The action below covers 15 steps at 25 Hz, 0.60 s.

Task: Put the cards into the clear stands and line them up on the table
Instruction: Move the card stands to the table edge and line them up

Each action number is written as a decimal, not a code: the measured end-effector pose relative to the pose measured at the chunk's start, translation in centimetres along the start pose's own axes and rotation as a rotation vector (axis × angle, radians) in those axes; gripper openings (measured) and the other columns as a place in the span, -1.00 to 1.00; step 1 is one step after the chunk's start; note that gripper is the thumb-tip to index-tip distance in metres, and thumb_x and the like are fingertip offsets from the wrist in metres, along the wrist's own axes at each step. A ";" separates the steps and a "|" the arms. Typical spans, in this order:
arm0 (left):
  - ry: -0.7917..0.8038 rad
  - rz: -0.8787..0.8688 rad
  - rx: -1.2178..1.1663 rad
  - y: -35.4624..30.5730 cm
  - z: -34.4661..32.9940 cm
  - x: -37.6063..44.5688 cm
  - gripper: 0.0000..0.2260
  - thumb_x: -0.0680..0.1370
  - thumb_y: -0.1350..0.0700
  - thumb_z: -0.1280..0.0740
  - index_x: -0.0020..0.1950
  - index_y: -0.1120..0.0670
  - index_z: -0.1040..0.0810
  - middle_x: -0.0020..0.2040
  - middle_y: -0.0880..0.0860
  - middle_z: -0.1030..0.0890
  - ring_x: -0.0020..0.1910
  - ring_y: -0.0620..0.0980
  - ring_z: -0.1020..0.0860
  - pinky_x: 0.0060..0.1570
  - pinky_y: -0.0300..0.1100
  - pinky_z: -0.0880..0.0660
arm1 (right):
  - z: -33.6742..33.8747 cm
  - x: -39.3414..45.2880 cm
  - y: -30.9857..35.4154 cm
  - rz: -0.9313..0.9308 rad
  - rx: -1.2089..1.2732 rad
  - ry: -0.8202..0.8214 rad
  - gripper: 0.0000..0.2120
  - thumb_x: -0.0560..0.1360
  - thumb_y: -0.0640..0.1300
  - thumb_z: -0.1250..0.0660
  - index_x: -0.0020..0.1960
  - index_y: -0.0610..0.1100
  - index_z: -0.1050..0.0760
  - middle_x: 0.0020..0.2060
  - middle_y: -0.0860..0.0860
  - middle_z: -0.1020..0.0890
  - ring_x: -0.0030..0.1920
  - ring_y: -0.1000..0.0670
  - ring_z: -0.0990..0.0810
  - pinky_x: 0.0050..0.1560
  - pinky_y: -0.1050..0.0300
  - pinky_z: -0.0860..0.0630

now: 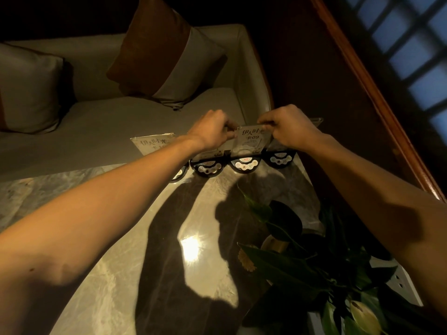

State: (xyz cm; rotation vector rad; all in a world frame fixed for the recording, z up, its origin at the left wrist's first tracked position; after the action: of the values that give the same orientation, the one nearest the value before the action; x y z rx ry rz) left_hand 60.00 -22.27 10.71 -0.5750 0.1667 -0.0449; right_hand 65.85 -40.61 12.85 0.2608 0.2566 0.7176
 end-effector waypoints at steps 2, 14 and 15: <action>-0.008 -0.005 0.005 -0.3 -0.1 0.2 -0.79 0.58 0.06 -0.41 0.19 0.02 -0.68 0.13 -0.01 -0.71 0.11 -0.04 -0.63 0.07 -0.21 -0.49 | -0.1 0.0 -0.1 -0.002 0.000 0.001 -0.74 0.63 -0.22 -0.28 0.29 -0.12 -0.57 0.21 -0.10 -0.66 0.25 -0.07 -0.61 0.12 0.18 -0.53; 0.000 0.014 0.001 0.1 -0.4 0.6 -0.80 0.57 0.07 -0.42 0.18 0.03 -0.68 0.11 -0.01 -0.70 0.03 -0.10 -0.60 0.03 -0.21 -0.51 | 0.0 -0.5 0.0 -0.007 0.063 -0.006 -0.68 0.62 -0.17 -0.31 0.37 -0.13 -0.52 0.25 -0.11 -0.64 0.26 -0.07 -0.61 0.19 0.05 -0.60; 0.003 0.019 0.007 0.0 -0.5 0.8 -0.76 0.55 0.06 -0.43 0.21 0.03 -0.66 0.12 0.00 -0.70 0.05 -0.07 -0.62 0.06 -0.15 -0.55 | 0.1 -0.7 -0.2 -0.026 0.058 0.033 -0.61 0.61 -0.15 -0.32 0.43 -0.11 -0.46 0.30 -0.10 -0.61 0.31 -0.08 -0.58 0.24 0.03 -0.57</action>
State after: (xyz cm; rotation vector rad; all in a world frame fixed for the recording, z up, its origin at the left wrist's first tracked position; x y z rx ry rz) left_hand 60.66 -22.60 10.24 -0.5667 0.1752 -0.0281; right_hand 65.53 -41.25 12.96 0.3000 0.3122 0.6895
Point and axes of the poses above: each hand's wrist, its own x-axis towards the middle knuckle, its own z-axis out of the back of the hand, y = z × x, the point moved 4 cm from there along x, towards the middle knuckle
